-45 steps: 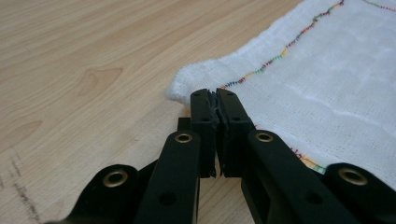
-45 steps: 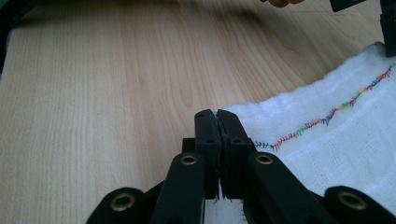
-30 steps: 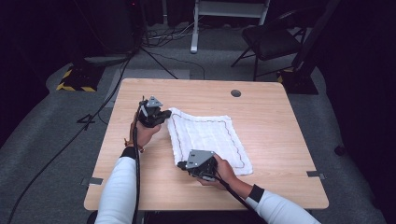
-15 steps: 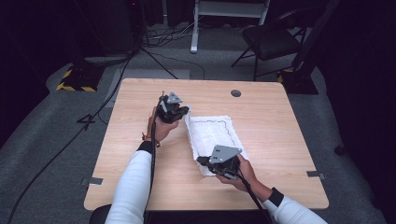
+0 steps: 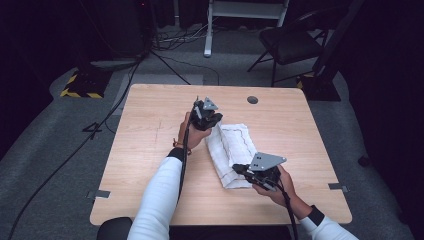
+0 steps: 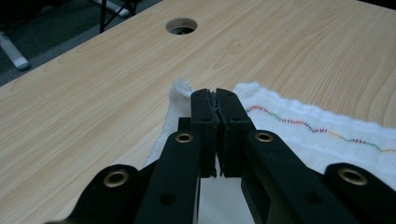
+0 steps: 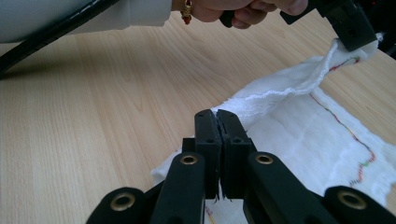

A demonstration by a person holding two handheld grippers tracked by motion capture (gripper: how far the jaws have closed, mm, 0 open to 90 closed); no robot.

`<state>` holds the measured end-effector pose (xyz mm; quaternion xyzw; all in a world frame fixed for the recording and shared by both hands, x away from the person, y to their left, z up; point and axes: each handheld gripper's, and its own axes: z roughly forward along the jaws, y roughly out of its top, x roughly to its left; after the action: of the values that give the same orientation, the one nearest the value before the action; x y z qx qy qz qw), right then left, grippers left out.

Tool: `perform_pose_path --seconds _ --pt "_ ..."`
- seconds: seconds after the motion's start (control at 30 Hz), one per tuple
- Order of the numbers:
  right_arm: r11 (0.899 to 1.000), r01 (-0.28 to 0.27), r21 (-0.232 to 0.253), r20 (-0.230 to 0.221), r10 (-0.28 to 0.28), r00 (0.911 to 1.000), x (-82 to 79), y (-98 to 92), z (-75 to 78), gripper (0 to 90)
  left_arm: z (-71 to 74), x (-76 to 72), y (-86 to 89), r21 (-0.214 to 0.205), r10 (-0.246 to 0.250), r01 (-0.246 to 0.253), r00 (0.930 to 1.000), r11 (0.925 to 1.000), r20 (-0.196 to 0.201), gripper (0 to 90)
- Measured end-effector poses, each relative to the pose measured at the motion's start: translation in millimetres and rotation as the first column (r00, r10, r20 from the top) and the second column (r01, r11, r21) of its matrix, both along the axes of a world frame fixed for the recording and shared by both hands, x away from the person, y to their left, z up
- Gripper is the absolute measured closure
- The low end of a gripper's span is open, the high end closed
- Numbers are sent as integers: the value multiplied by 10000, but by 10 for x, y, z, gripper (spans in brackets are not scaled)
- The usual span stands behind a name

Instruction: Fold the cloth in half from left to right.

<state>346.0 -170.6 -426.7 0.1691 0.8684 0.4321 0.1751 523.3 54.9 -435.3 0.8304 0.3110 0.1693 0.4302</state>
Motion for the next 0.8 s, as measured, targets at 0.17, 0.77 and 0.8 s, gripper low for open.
perform_pose_path --seconds 0.17,0.77,0.8 --pt "9994 345 -15 -90 -345 9994 -1 -192 -14 880 5 25 -168 -77 -144 144 9999 9999 29 868" --pt "9887 1490 -145 -473 -1495 9876 -16 -717 -118 878 -62 146 -817 342 -840 837 9964 9959 72 866" --pt "9882 1522 -200 -500 -1530 9870 -10 -740 -129 878 -98 162 -869 405 -756 753 9971 9963 66 864"
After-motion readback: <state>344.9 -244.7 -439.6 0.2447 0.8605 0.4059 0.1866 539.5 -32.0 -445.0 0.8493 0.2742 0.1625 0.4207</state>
